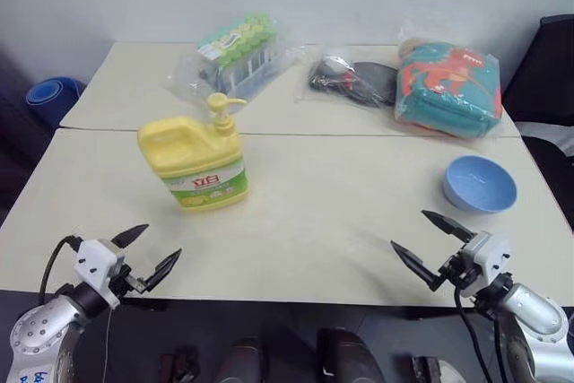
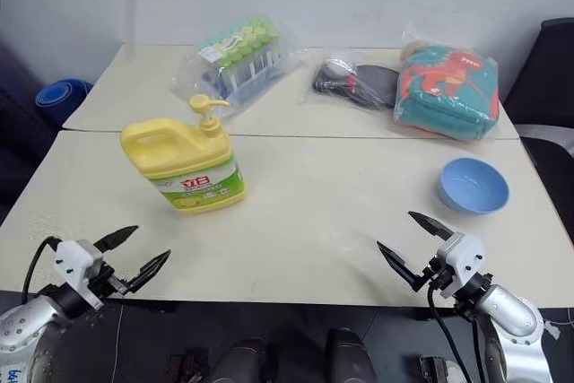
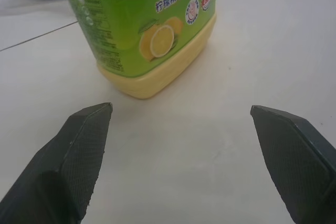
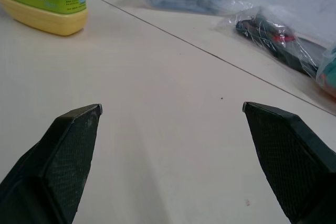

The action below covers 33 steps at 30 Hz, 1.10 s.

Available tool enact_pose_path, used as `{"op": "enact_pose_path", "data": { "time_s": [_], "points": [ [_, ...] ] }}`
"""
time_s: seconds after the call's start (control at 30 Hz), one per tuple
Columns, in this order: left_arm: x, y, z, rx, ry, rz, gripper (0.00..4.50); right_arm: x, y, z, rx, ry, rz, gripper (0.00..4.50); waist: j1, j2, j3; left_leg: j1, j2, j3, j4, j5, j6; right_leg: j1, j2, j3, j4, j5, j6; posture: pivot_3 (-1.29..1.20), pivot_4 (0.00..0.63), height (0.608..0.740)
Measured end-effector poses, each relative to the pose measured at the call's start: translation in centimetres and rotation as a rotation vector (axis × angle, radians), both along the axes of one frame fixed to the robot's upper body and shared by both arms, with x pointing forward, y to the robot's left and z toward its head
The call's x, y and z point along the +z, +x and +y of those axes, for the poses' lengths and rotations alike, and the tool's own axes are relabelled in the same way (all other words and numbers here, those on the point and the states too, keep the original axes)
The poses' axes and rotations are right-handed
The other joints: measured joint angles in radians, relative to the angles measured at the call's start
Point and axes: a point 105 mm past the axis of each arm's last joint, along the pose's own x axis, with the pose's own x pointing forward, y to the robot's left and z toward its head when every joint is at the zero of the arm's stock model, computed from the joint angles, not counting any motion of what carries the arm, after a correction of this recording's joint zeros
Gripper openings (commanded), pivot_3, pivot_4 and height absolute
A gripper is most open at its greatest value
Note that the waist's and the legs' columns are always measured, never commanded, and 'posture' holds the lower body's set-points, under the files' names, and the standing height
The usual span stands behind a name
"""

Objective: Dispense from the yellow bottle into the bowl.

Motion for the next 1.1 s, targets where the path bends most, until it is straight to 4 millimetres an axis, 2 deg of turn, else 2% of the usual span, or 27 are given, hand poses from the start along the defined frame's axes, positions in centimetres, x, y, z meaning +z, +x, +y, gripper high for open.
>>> {"op": "enact_pose_path", "data": {
  "time_s": [0.1, 0.17, 0.3, 0.37, 0.43, 0.53, 0.6, 0.67, 0.73, 0.83, 0.93, 1.0, 1.1],
  "points": [
    [0.0, 0.0, -0.3, -0.020, 0.006, 0.016, 4.47, -0.1, -0.1, -0.1, -0.004, -0.003, 0.003, 4.50, 0.002, 0.000, 0.000, 0.000, 0.000, 0.000, 0.000, 0.000, 0.000, 0.000, 0.000, 0.000, 0.000, 0.000, 0.000, 0.00, 0.150, 0.740],
    [0.6, -0.2, -1.4, -0.094, -0.051, 0.039, 4.47, -0.6, -0.8, -1.0, -0.042, -0.004, 0.026, 4.50, 0.007, 0.000, 0.000, -0.001, 0.000, -0.001, 0.000, 0.000, 0.000, 0.000, -0.001, 0.000, 0.000, 0.000, 0.000, 0.00, 0.150, 0.740],
    [2.5, -0.4, -4.4, -0.289, -0.133, 0.064, 4.47, 0.1, -2.5, -5.5, -0.202, -0.041, 0.030, 4.50, 0.024, 0.001, 0.000, -0.001, -0.001, -0.001, 0.002, 0.000, 0.001, 0.001, -0.001, 0.000, -0.001, 0.000, 0.000, 0.00, 0.150, 0.740],
    [4.2, 0.4, -6.9, -0.401, -0.153, 0.034, 4.47, 0.2, -3.8, -8.4, -0.310, -0.051, 0.044, 4.50, 0.029, 0.000, 0.000, 0.000, -0.001, -0.002, 0.002, 0.000, 0.001, 0.003, -0.001, -0.001, -0.001, 0.000, 0.000, 0.00, 0.150, 0.740],
    [6.0, 0.8, -9.4, -0.505, -0.171, -0.006, 4.47, 0.0, -5.0, -10.4, -0.383, -0.060, 0.059, 4.50, 0.026, 0.001, 0.000, 0.001, -0.001, -0.002, 0.002, 0.000, 0.000, 0.004, -0.001, 0.000, -0.001, 0.000, 0.000, 0.00, 0.150, 0.740],
    [7.9, 1.2, -12.3, -0.625, -0.202, -0.033, 4.47, -1.6, -6.5, -12.4, -0.471, -0.053, 0.116, 4.50, 0.015, 0.002, -0.001, 0.001, -0.001, -0.001, 0.001, 0.000, 0.000, 0.003, 0.000, 0.000, 0.000, 0.000, 0.000, 0.00, 0.150, 0.740],
    [8.4, 1.1, -13.4, -0.667, -0.216, -0.036, 4.47, -2.3, -6.8, -12.8, -0.500, -0.033, 0.134, 4.50, 0.000, 0.002, -0.001, 0.001, 0.000, 0.000, 0.001, 0.000, -0.001, 0.003, 0.001, 0.001, 0.001, 0.000, 0.000, 0.00, 0.150, 0.740],
    [8.5, 1.3, -14.0, -0.677, -0.233, -0.023, 4.47, -1.8, -5.6, -12.7, -0.505, -0.006, 0.110, 4.50, -0.015, 0.003, 0.000, 0.002, 0.000, 0.002, 0.002, 0.001, -0.001, 0.002, 0.001, 0.002, 0.002, 0.000, 0.001, 0.00, 0.150, 0.740],
    [8.8, 1.6, -14.3, -0.680, -0.239, -0.027, 4.47, 0.0, -3.1, -12.1, -0.468, 0.015, 0.060, 4.50, -0.029, 0.003, 0.000, 0.003, 0.000, 0.004, 0.004, 0.002, -0.001, 0.002, 0.001, 0.004, 0.005, 0.001, 0.001, 0.00, 0.150, 0.740],
    [9.1, 1.8, -14.3, -0.682, -0.235, -0.035, 4.47, 2.6, -0.1, -10.7, -0.374, -0.006, 0.028, 4.50, -0.020, 0.004, -0.001, 0.001, 0.000, 0.001, 0.003, 0.003, -0.002, 0.000, 0.002, 0.003, 0.005, 0.000, 0.001, 0.00, 0.150, 0.740],
    [9.2, 1.9, -14.4, -0.684, -0.229, -0.037, 4.47, 4.1, 3.8, -9.8, -0.305, -0.046, 0.101, 4.50, -0.019, 0.004, 0.000, 0.000, -0.001, 0.001, 0.004, 0.003, -0.002, -0.001, 0.001, 0.002, 0.005, 0.000, 0.001, 0.00, 0.150, 0.740],
    [9.2, 2.0, -14.3, -0.676, -0.228, -0.036, 4.47, 4.5, 6.0, -9.6, -0.291, -0.068, 0.154, 4.50, -0.012, 0.003, 0.000, -0.001, -0.001, -0.001, 0.004, 0.003, -0.002, -0.001, 0.001, 0.001, 0.004, 0.000, 0.001, 0.00, 0.150, 0.740],
    [9.2, 2.0, -14.3, -0.668, -0.227, -0.035, 4.47, 3.2, 7.9, -9.0, -0.273, -0.084, 0.254, 4.50, 0.007, 0.003, 0.000, -0.003, -0.001, -0.001, 0.005, 0.003, -0.002, -0.001, 0.001, -0.001, 0.002, 0.000, 0.001, 0.00, 0.150, 0.740]
  ]
}}
